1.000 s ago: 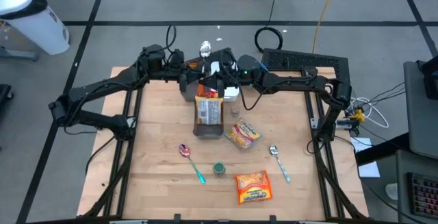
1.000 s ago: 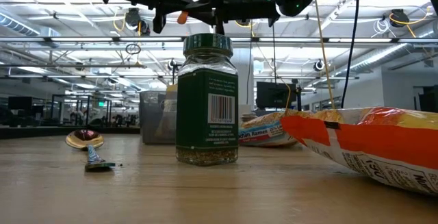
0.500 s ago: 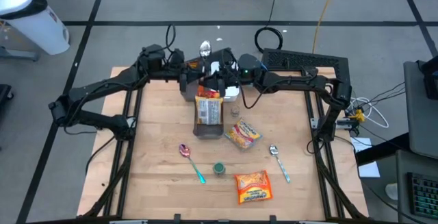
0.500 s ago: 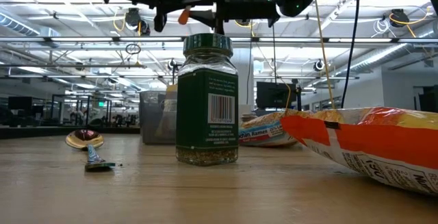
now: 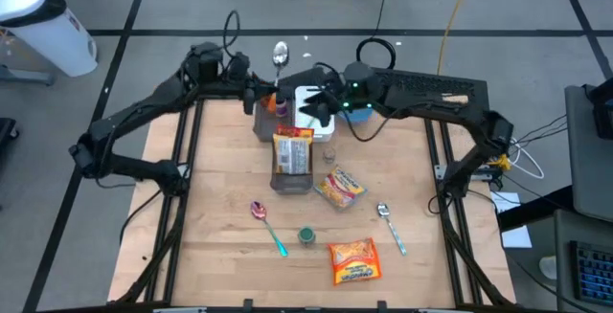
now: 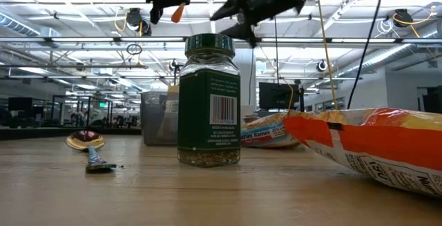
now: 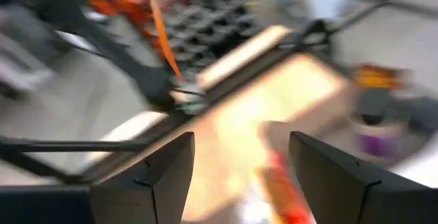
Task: Pick & Place Food Item
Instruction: Put the orange spoon into the white bin
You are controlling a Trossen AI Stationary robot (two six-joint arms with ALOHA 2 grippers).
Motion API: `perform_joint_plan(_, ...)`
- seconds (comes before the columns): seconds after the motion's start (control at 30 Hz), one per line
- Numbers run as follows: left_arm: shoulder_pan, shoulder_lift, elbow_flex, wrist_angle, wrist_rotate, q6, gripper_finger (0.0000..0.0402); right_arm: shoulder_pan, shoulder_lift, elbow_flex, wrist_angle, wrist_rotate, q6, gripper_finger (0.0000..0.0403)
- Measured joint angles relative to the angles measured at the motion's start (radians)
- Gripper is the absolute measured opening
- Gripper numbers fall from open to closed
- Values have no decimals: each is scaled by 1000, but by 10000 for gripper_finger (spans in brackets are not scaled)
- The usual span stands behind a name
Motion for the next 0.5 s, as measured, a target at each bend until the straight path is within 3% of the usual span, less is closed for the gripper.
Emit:
perform_joint_plan(0.2, 23, 184, 194, -183, 16, 101, 7, 11, -127, 0, -122, 199, -130, 227)
perform_joint_plan(0.37, 22, 346, 313, -230, 18, 70, 5, 10, -203, -12, -179, 233, -178, 222)
perform_joint_plan(0.5, 14, 444, 385, -234, 1, 52, 7, -4, -285, -106, -183, 236, -205, 224)
